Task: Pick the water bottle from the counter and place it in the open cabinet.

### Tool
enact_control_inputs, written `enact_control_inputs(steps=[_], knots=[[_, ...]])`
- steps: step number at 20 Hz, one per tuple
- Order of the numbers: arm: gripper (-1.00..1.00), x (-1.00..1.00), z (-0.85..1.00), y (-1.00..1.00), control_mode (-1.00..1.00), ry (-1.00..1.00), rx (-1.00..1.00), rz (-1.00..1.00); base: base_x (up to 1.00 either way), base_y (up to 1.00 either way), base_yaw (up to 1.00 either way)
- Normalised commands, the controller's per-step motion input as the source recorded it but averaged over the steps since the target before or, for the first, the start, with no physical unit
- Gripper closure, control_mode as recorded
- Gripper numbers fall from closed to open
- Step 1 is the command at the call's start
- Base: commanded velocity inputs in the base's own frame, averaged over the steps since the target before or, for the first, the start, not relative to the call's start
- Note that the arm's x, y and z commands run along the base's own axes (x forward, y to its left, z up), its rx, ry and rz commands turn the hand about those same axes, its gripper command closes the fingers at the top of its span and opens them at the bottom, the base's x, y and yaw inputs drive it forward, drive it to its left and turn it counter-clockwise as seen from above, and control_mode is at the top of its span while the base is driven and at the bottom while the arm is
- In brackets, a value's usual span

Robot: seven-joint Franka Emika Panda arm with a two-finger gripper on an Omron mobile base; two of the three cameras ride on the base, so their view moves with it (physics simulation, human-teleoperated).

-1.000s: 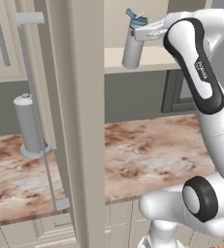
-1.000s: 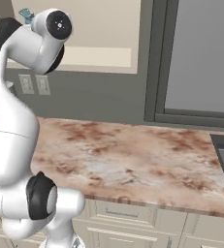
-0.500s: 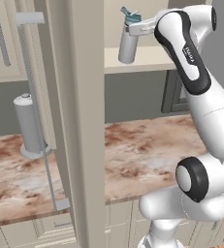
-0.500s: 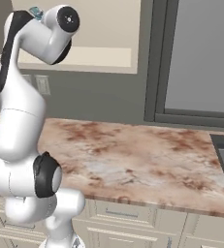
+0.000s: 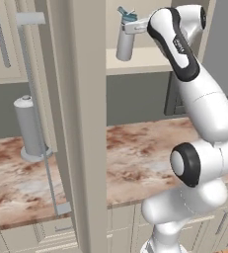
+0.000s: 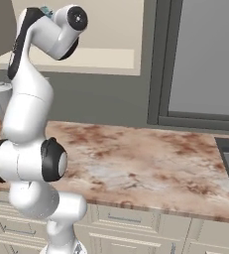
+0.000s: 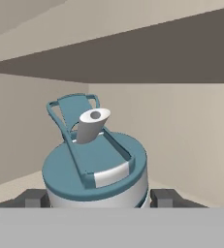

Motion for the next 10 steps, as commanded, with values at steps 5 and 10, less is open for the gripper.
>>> enact_control_inputs(steps=[5,10], knots=[[1.0,0.52,-0.15,0.0,-1.0,0.0,-0.05,0.0,0.0,0.0,0.0],[1.0,0.62,-0.05,0.0,-1.0,0.0,-0.01,0.0,0.0,0.0,0.0]])
